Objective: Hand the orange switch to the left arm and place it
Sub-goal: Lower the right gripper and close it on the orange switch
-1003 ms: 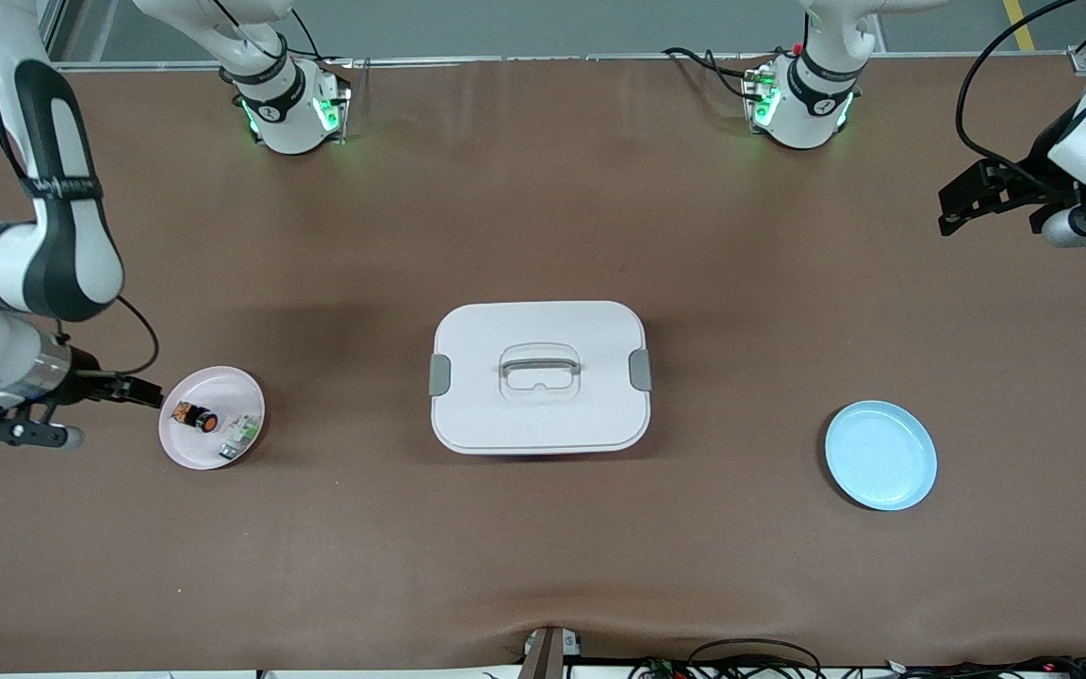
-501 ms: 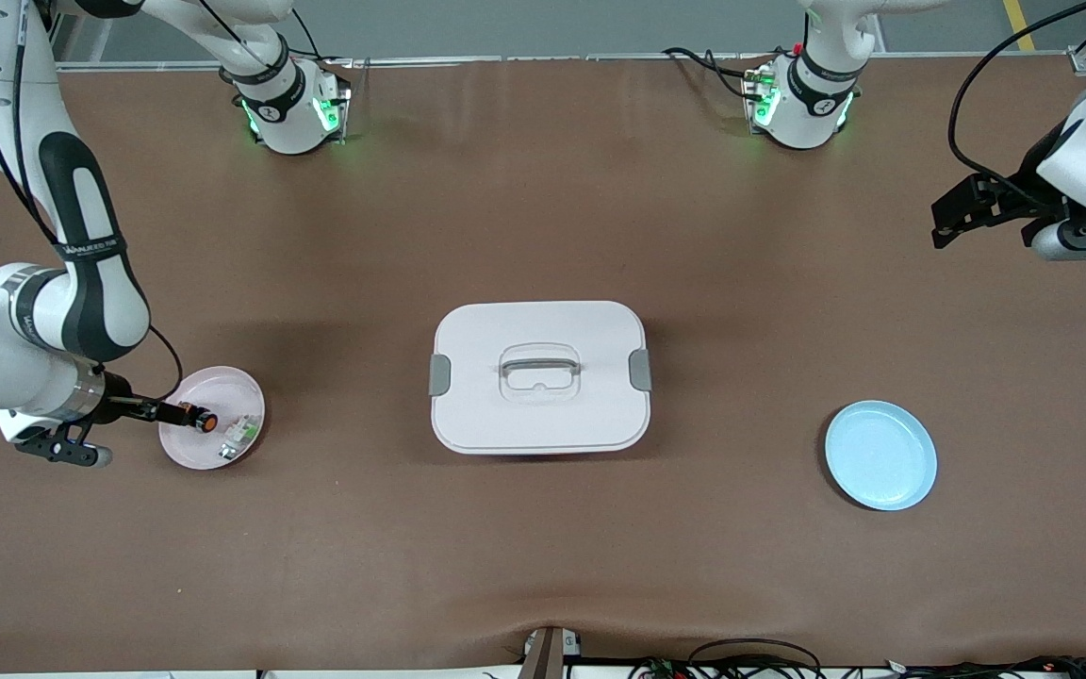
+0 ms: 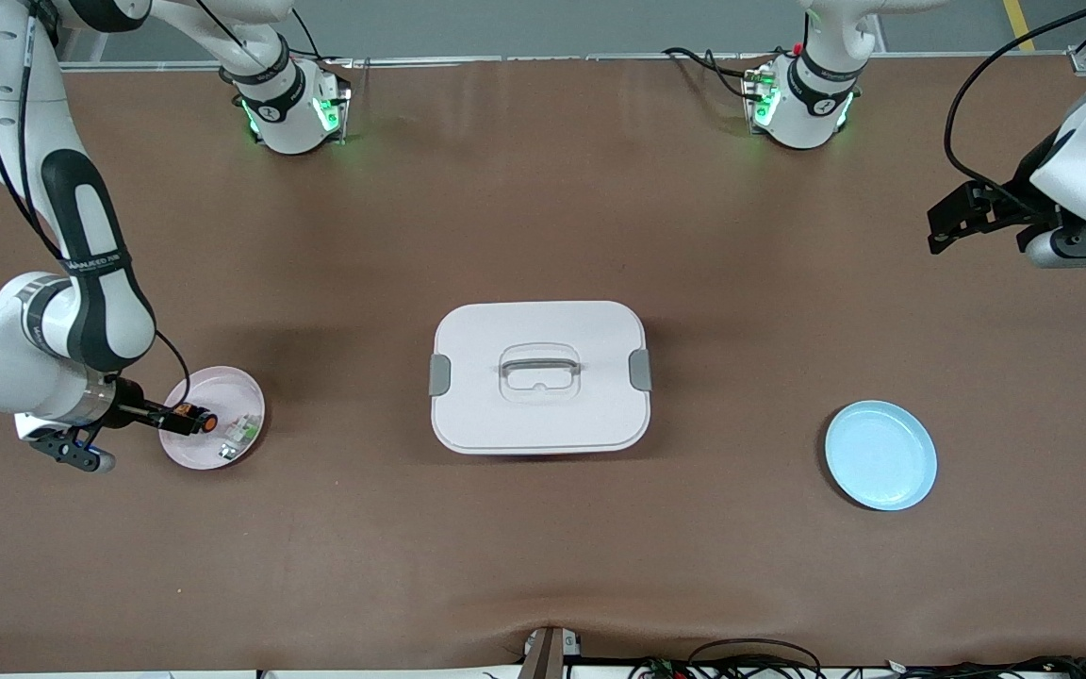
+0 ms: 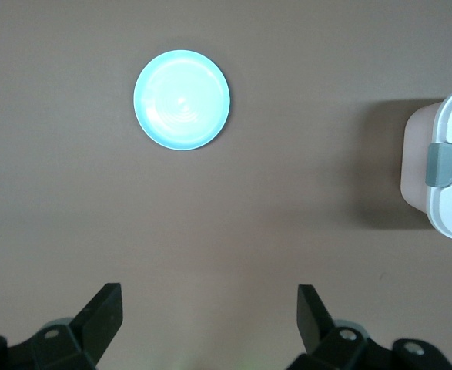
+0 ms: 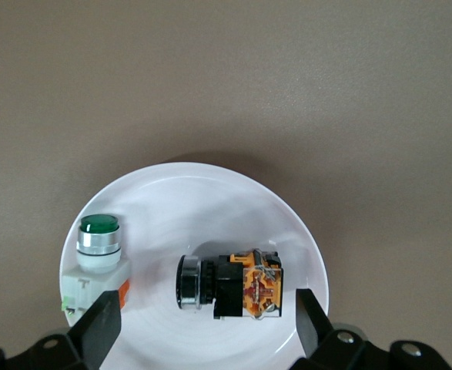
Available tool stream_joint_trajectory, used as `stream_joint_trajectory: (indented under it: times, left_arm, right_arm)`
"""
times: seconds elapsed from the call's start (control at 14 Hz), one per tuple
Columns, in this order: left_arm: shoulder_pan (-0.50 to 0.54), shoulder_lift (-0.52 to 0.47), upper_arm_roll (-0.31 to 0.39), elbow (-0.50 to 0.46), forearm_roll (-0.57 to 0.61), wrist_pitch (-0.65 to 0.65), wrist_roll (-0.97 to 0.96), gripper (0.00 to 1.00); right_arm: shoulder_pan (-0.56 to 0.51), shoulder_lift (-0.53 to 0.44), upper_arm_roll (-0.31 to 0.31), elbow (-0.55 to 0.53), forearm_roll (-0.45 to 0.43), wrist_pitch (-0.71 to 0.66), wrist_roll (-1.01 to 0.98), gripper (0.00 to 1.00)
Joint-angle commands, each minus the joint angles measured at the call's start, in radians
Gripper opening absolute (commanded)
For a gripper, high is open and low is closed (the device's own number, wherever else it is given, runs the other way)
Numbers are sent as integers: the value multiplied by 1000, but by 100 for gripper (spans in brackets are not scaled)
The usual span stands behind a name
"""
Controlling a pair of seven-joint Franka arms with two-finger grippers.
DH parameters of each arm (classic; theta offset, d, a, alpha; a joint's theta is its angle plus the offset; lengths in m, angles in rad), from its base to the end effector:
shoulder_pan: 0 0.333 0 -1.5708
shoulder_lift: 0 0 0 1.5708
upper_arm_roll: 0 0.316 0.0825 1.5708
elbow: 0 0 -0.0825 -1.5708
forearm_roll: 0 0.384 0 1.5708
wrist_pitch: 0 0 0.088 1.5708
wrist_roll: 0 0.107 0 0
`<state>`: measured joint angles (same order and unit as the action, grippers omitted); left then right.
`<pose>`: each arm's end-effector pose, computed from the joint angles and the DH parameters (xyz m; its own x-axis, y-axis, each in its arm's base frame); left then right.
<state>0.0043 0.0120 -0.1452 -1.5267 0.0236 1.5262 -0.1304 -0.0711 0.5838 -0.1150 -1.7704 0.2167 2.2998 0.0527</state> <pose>0.5490 -0.0747 0.6348 0.9999 -0.0095 -0.0094 -0.0097 -0.9997 -0.0233 0.6465 -0.1111 0.2293 0.9317 -0.3586 -0.0579 -0.3625 -0.9278 -0.0878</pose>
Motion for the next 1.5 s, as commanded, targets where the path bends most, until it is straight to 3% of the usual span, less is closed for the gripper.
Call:
stream_joint_trajectory:
  times: [0.0, 1.43]
  left_arm:
    - [2, -6, -5, -13, 19, 17, 18, 100]
    - [0, -18, -21, -43, 19, 28, 17, 100]
  right_arm:
    - [-9, 24, 2, 17, 16, 16, 13, 100]
    - [5, 91, 2, 6, 16, 64, 16, 100]
